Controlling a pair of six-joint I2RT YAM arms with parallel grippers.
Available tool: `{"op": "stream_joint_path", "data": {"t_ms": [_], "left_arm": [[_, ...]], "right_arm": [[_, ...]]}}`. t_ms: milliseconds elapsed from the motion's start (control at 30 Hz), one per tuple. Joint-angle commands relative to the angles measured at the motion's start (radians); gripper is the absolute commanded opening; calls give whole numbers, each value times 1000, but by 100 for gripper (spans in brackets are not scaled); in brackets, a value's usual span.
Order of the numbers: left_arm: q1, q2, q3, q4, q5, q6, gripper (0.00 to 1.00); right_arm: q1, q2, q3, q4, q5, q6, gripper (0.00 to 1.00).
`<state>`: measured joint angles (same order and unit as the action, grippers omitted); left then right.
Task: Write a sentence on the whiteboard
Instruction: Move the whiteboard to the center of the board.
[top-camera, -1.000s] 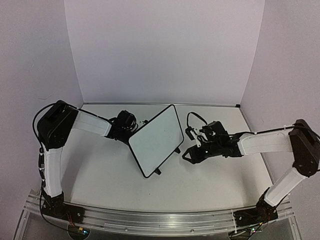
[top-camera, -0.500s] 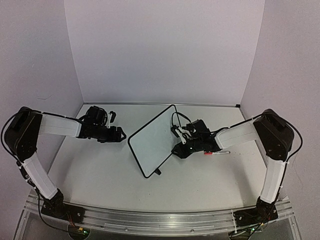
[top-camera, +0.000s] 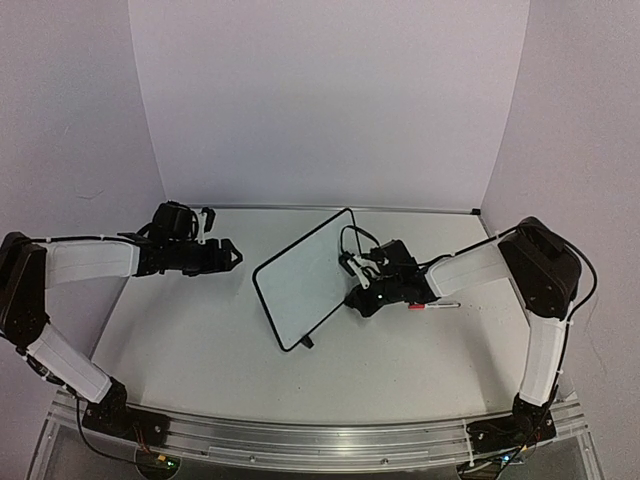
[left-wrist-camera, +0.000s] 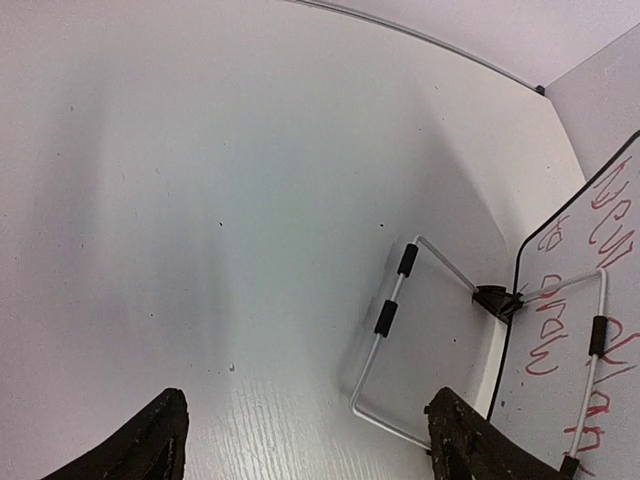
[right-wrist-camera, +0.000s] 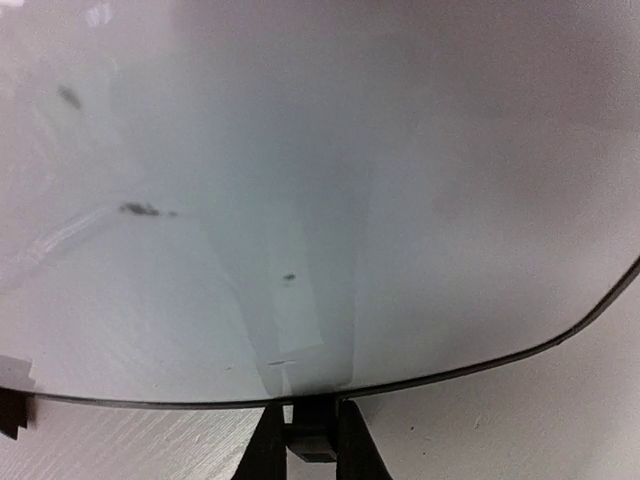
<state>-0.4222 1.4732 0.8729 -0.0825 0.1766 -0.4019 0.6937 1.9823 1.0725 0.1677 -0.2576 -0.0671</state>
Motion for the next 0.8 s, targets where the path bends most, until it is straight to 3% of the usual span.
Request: {"op": "stream_joint_path", "data": {"t_ms": [0, 233, 433, 767], "left_arm": [[13, -32, 22, -39, -37, -9, 82], [17, -55, 18, -53, -42, -11, 83], [23, -83, 11, -61, -53, -1, 85], [34, -73, 20, -42, -30, 8, 88]], "right_arm": [[41, 19, 17, 14, 1, 9, 6], [76, 21, -2, 59, 108, 46, 7], [142, 4, -15, 72, 349, 70, 5], [187, 23, 27, -66, 677, 301, 0]]}}
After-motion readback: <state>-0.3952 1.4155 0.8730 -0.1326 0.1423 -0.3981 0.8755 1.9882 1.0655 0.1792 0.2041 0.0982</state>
